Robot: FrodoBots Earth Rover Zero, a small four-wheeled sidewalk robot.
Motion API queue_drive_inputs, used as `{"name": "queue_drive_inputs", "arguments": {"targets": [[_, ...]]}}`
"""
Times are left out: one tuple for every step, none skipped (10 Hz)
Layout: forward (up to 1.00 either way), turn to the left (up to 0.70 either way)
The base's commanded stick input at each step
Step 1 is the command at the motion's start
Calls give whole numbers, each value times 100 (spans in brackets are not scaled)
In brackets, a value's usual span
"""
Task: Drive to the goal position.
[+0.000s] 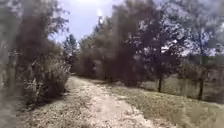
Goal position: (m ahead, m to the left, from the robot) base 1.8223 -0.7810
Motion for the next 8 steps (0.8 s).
{"name": "queue_drive_inputs", "arguments": {"targets": [[50, 0], [50, 0], [50, 0], [50, 0], [50, 0], [50, 0], [50, 0], [50, 0]]}}
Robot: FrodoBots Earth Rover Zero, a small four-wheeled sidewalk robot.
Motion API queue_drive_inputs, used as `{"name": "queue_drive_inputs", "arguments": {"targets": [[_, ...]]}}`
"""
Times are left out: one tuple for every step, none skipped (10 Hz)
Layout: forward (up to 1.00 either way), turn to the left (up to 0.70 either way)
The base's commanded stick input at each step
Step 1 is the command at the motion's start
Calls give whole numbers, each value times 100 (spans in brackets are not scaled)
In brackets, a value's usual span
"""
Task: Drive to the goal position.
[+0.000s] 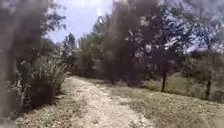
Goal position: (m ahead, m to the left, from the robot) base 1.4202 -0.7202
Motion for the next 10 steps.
{"name": "queue_drive_inputs", "arguments": {"targets": [[50, 0], [50, 0], [50, 0], [50, 0], [50, 0], [50, 0], [50, 0], [50, 0], [50, 0], [50, 0]]}}
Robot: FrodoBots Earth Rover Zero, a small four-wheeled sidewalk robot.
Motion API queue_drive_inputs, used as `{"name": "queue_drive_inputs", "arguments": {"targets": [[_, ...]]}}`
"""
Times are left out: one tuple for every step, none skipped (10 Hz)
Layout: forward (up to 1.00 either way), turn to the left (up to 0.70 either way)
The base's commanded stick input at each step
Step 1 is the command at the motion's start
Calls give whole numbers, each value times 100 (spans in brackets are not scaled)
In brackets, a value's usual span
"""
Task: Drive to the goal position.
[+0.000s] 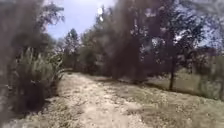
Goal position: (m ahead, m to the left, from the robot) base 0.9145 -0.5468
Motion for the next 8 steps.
{"name": "queue_drive_inputs", "arguments": {"targets": [[50, 0], [50, 0], [50, 0], [50, 0], [50, 0], [50, 0], [50, 0], [50, 0]]}}
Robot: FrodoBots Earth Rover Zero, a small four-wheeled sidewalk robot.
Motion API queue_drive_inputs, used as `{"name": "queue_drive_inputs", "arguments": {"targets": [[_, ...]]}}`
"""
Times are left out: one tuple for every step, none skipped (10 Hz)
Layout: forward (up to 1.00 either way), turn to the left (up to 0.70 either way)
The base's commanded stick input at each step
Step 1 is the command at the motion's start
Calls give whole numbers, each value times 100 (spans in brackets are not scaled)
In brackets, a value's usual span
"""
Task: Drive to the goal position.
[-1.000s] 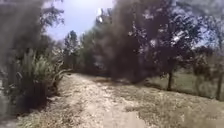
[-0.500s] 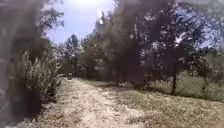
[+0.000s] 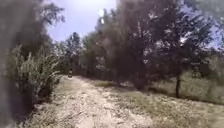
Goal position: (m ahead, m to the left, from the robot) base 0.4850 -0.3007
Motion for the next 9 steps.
{"name": "queue_drive_inputs", "arguments": {"targets": [[50, 0], [50, 0], [50, 0], [50, 15], [50, 31], [50, 47], [50, 50], [50, 50], [50, 26]]}}
